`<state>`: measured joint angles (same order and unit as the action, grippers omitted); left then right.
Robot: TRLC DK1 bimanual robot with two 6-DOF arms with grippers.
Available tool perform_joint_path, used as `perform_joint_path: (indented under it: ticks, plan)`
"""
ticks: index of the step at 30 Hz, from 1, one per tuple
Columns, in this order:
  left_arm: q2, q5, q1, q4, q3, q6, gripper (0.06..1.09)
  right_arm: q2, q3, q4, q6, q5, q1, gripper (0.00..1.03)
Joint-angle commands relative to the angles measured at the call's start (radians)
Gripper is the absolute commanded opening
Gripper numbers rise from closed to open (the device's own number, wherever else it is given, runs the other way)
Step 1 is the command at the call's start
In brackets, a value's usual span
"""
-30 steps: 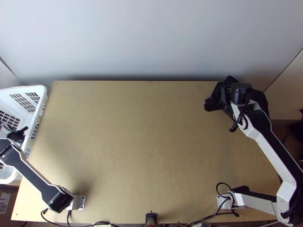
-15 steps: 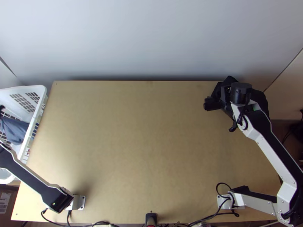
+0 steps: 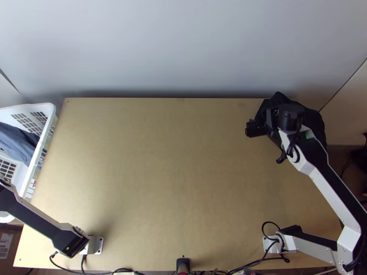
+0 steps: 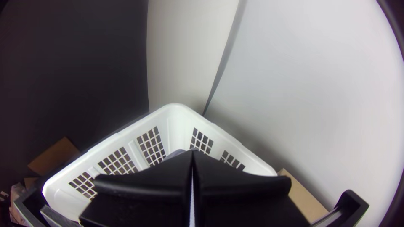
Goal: Fold the t-shirt
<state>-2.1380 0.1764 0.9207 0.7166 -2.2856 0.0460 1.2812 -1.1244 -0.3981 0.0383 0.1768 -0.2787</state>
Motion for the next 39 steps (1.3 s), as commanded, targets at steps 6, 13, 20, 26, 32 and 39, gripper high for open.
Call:
perform_joint_path:
  ticks: [6,13,20,26,32,39]
  plan:
    - [0.231,-0.011,-0.04,-0.117,0.0,0.031,0.09,-0.086,0.098,0.035,-0.002,0.0,-0.013,0.99]
    - [0.339,-0.06,-0.092,-0.19,0.0,0.032,0.09,-0.102,0.144,0.053,-0.028,0.0,-0.037,0.99]
    - [0.429,-0.106,-0.164,-0.275,-0.002,0.069,0.09,-0.146,0.265,0.145,-0.055,0.0,-0.048,0.99]
    - [0.504,-0.17,-0.246,-0.368,-0.003,0.078,0.09,-0.194,0.373,0.208,-0.094,0.0,-0.054,0.99]
    - [0.566,-0.261,-0.341,-0.45,-0.003,0.078,0.09,-0.224,0.44,0.24,-0.114,0.0,-0.066,0.99]
    - [0.622,-0.365,-0.439,-0.583,-0.008,0.069,0.09,-0.25,0.506,0.286,-0.12,0.0,-0.073,0.99]
